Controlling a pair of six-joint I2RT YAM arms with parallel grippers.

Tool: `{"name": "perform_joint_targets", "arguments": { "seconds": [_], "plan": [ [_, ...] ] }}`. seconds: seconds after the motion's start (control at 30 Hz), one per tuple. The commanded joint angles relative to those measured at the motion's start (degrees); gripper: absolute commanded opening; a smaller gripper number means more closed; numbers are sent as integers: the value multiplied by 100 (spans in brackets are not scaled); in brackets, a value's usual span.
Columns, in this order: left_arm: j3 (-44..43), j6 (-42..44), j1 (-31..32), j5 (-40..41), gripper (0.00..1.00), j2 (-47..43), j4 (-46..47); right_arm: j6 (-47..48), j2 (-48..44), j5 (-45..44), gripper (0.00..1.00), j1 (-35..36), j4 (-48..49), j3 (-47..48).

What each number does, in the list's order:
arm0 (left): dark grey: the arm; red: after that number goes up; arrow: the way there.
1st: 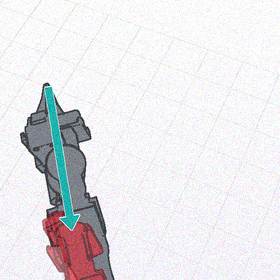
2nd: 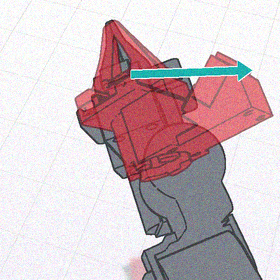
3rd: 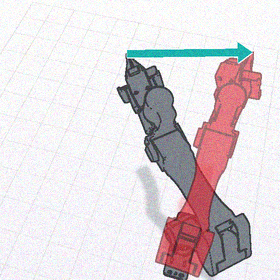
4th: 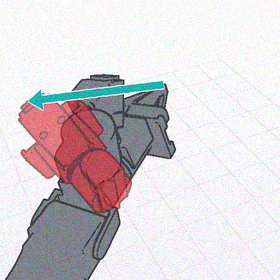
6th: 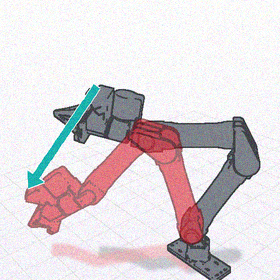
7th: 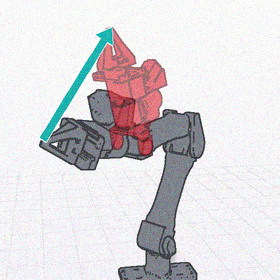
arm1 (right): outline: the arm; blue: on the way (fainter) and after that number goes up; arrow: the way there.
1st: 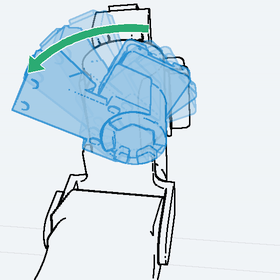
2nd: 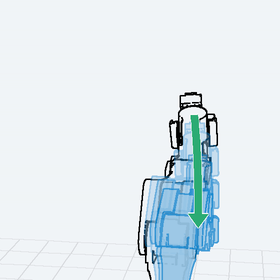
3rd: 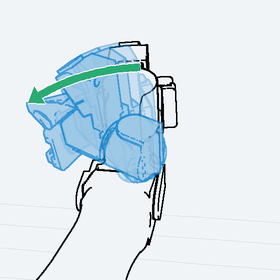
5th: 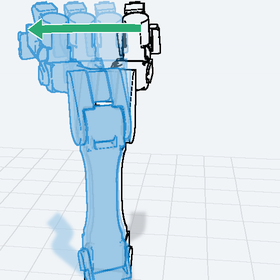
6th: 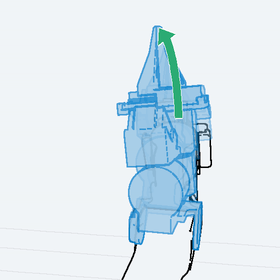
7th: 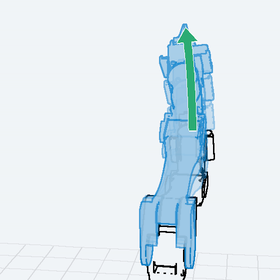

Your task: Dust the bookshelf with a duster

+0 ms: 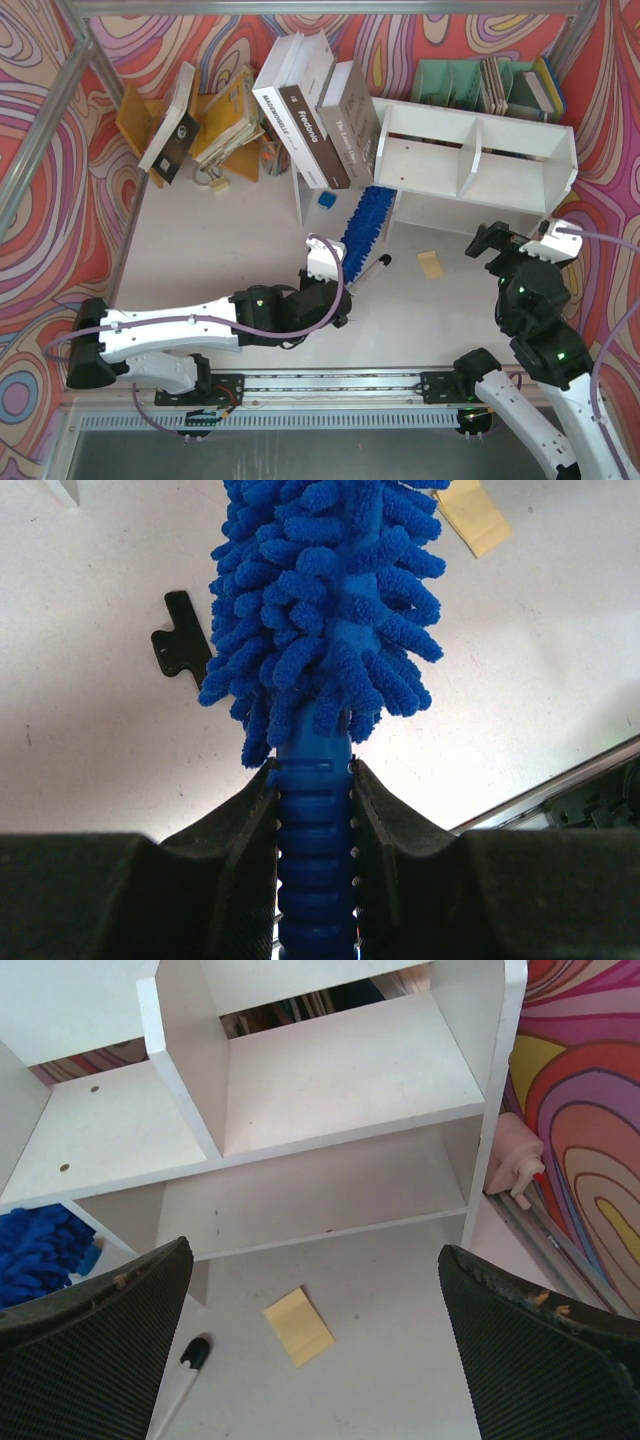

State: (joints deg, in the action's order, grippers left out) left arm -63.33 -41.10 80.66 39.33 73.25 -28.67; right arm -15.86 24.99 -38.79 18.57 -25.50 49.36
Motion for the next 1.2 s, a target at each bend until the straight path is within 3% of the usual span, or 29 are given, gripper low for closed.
{"name": "perform_joint_targets", "arguments": {
  "seconds": [0.0, 0.13, 0.27, 0.7, 0.97, 1.17],
  "plan": [
    [-22, 129, 3, 206, 0, -189, 114, 418, -71, 107, 99, -2, 100, 142],
    [40, 92, 2, 207, 0, -227, 134, 586, 94, 181, 99, -2, -111, 462],
    [110, 71, 2, 237, 0, -265, 165, 760, 2, 211, 99, -2, 118, 170],
    [18, 134, 13, -231, 0, -236, 497, 253, -99, 105, 99, -3, 257, -204],
    [606, -319, 12, -281, 0, -164, 647, 185, -192, 101, 99, -8, 353, -411],
    [1180, -432, 11, 335, 0, -644, 620, 217, -375, 128, 99, -2, 468, -554]
  ]
}}
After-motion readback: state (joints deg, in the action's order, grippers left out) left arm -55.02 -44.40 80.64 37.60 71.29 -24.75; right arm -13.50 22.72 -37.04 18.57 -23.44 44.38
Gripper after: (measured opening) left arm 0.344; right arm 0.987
